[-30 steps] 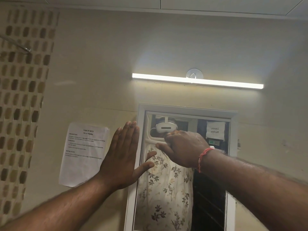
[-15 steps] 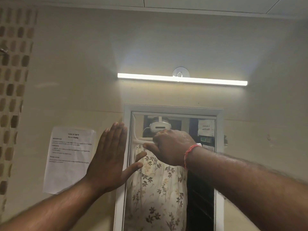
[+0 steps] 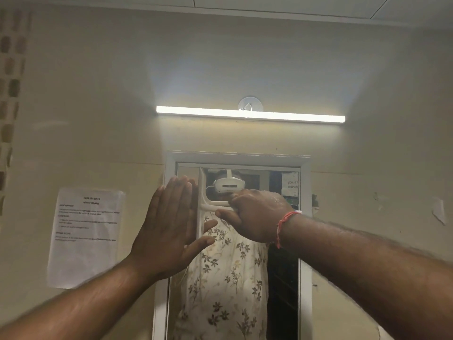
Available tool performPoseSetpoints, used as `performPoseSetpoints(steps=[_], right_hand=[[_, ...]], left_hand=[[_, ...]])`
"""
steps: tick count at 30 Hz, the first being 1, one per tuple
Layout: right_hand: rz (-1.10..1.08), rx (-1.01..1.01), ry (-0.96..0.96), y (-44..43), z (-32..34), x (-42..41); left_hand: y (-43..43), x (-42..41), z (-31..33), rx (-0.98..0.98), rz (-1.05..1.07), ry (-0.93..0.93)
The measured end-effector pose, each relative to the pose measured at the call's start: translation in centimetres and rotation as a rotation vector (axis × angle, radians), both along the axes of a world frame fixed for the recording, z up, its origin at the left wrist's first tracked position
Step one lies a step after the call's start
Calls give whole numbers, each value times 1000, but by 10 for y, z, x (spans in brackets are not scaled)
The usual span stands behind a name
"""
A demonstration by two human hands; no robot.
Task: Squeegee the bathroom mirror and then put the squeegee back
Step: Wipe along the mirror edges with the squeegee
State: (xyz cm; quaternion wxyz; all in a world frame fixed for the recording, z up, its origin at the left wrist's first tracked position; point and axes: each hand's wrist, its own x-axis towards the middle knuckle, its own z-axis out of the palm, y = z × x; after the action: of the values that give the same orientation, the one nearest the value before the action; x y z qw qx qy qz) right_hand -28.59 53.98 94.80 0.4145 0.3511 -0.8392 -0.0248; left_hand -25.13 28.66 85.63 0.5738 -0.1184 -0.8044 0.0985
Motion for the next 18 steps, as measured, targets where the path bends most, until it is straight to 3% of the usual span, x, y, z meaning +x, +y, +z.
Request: performPoseSetpoints(steps=[18], right_hand=[[-56,-33,-54,105,-5,0]], left_hand=[[57,-11,-2,-23,-46,0]])
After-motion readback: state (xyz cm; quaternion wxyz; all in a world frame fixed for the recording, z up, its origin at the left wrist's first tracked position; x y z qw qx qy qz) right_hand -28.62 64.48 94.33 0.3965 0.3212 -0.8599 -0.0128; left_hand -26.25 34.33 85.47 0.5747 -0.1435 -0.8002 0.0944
